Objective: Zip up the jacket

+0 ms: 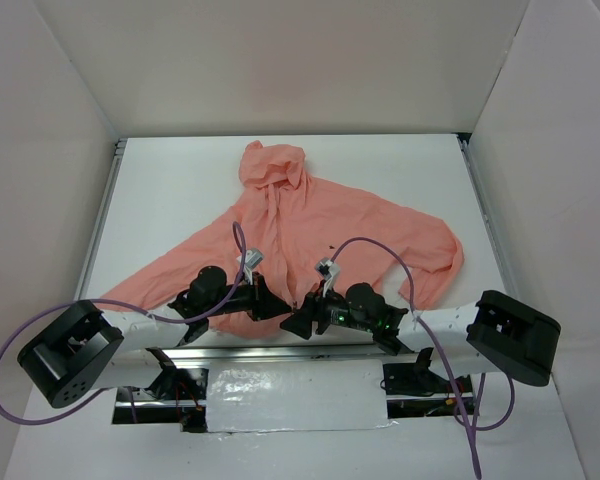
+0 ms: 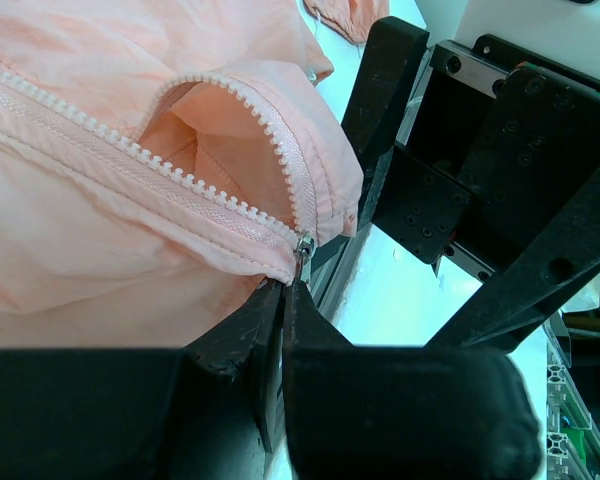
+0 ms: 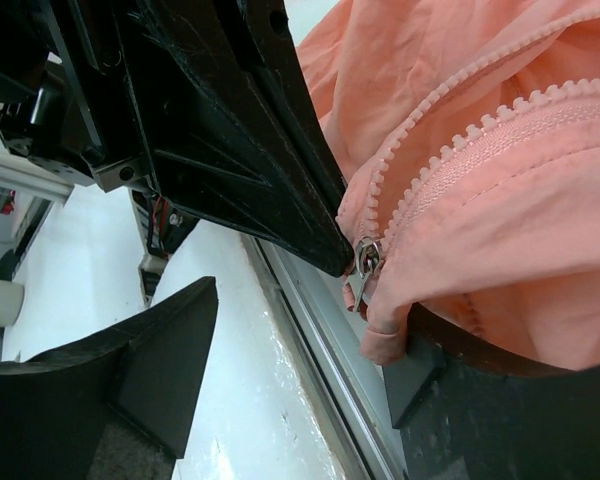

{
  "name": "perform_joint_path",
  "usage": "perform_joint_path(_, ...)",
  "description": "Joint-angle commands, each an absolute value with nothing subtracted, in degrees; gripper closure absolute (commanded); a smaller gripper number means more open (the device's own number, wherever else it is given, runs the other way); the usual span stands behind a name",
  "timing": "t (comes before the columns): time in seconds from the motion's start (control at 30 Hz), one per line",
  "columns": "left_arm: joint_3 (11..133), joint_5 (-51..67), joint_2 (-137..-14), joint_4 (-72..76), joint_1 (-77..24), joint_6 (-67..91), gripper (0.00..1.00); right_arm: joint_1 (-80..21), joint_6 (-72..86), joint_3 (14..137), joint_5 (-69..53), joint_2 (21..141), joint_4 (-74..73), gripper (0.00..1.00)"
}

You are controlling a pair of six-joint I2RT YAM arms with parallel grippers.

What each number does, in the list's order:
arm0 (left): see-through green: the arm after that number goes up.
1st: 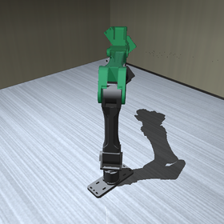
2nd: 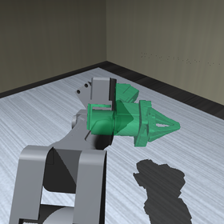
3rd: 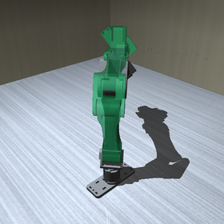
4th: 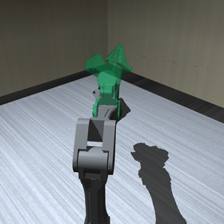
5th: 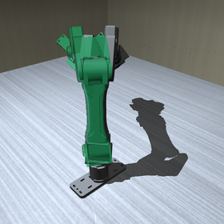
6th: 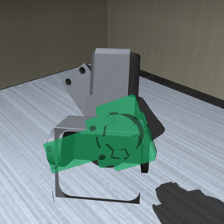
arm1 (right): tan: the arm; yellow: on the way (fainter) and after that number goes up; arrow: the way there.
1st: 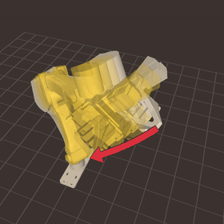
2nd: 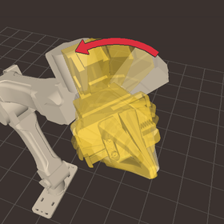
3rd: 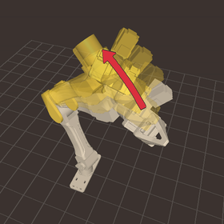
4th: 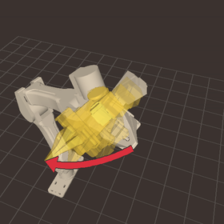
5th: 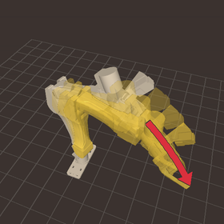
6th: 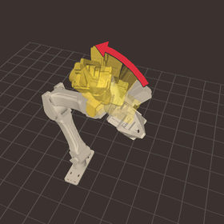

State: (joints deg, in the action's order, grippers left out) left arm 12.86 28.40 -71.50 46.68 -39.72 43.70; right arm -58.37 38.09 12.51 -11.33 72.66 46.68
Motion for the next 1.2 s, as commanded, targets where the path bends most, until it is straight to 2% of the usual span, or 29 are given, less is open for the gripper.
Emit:
perform_joint_path(0.0,14.6,29.1,-71.2,49.5,-40.0,42.6,1.00,-59.0,37.8,12.9,-11.7,71.5,49.7,0.31)
perform_joint_path(0.57,14.6,29.3,-70.8,49.4,-40.1,42.7,1.00,-59.0,40.9,13.3,-8.8,75.1,48.6,0.54)
perform_joint_path(0.77,14.5,29.3,-70.8,49.6,-40.1,42.7,1.00,-59.1,41.5,13.8,-9.0,75.8,48.9,0.73)
perform_joint_path(0.93,14.5,29.3,-70.8,49.4,-40.1,42.5,1.00,-59.0,41.8,13.8,-8.8,75.9,48.8,0.80)
perform_joint_path(0.97,14.5,29.3,-70.7,49.4,-40.1,42.5,1.00,-59.0,42.0,13.9,-8.5,75.9,48.5,0.88)
perform_joint_path(1.17,14.6,29.2,-70.9,49.4,-40.1,42.5,1.00,-59.0,43.3,14.6,-7.2,75.3,45.9,1.00)
